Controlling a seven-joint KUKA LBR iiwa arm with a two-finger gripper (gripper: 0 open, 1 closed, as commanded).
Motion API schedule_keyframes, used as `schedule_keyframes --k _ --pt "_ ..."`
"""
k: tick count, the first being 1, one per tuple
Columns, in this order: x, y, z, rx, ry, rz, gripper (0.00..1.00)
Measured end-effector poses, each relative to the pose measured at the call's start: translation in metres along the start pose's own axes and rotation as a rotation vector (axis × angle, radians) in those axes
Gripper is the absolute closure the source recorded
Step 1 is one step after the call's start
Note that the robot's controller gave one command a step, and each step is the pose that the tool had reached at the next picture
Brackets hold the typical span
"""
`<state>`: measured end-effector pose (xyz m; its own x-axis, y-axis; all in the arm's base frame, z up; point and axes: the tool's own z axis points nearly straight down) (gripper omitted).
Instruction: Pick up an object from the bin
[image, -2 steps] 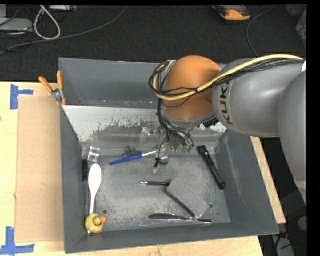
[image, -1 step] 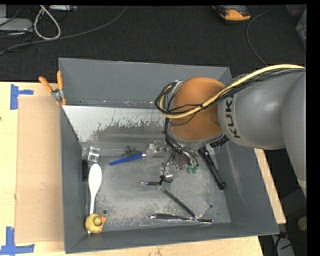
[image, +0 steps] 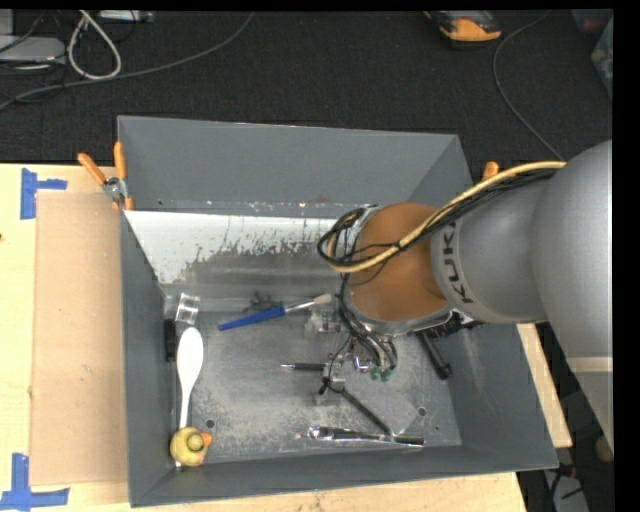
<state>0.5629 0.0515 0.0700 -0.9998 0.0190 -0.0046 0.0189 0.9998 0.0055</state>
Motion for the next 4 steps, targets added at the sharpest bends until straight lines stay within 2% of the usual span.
schedule_keyframes --k 1,2,3,4 --pt "-0.009 -0.017 0.0 0.0 0.002 -0.022 1.0" --pt "-0.009 -0.017 0.0 0.0 0.002 -0.021 1.0" --pt "-0.006 -0.017 -0.015 0.0 0.013 -0.02 1.0" --pt "-0.007 -0.017 -0.056 0.0 0.008 -0.018 1.0"
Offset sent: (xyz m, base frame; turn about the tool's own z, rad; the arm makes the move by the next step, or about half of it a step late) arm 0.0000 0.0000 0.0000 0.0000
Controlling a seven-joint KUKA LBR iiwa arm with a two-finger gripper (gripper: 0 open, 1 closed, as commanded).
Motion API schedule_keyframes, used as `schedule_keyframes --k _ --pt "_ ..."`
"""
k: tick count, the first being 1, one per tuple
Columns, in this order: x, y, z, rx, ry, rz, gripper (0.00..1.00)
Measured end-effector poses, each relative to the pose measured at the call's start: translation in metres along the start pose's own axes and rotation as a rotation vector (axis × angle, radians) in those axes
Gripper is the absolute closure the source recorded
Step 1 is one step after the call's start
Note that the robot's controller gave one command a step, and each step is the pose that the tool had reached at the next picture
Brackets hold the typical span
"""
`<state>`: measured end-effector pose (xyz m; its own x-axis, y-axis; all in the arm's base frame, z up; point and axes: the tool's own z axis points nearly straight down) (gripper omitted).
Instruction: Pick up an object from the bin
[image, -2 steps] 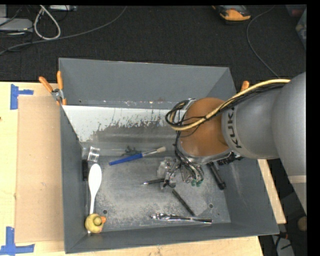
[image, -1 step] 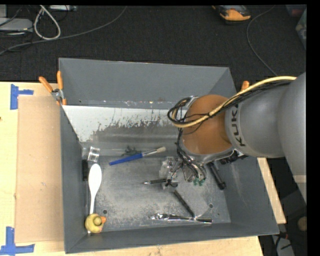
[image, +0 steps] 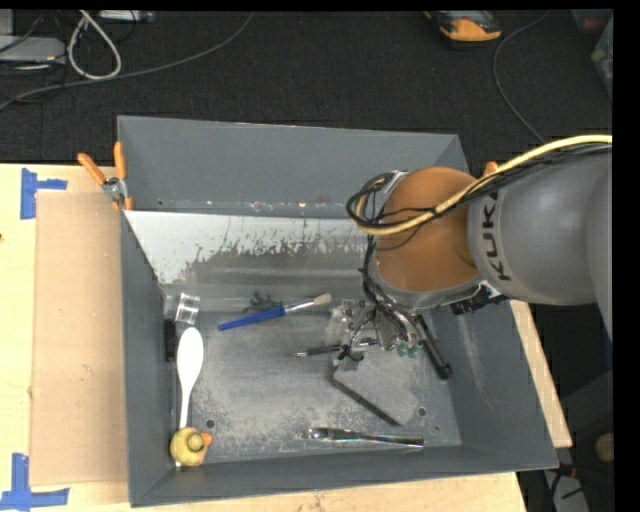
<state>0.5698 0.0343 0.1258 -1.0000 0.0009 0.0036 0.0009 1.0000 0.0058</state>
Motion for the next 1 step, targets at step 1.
schedule_keyframes --k 1 --pt "-0.0008 0.0002 -0.0241 0.0 -0.003 0.001 1.0"
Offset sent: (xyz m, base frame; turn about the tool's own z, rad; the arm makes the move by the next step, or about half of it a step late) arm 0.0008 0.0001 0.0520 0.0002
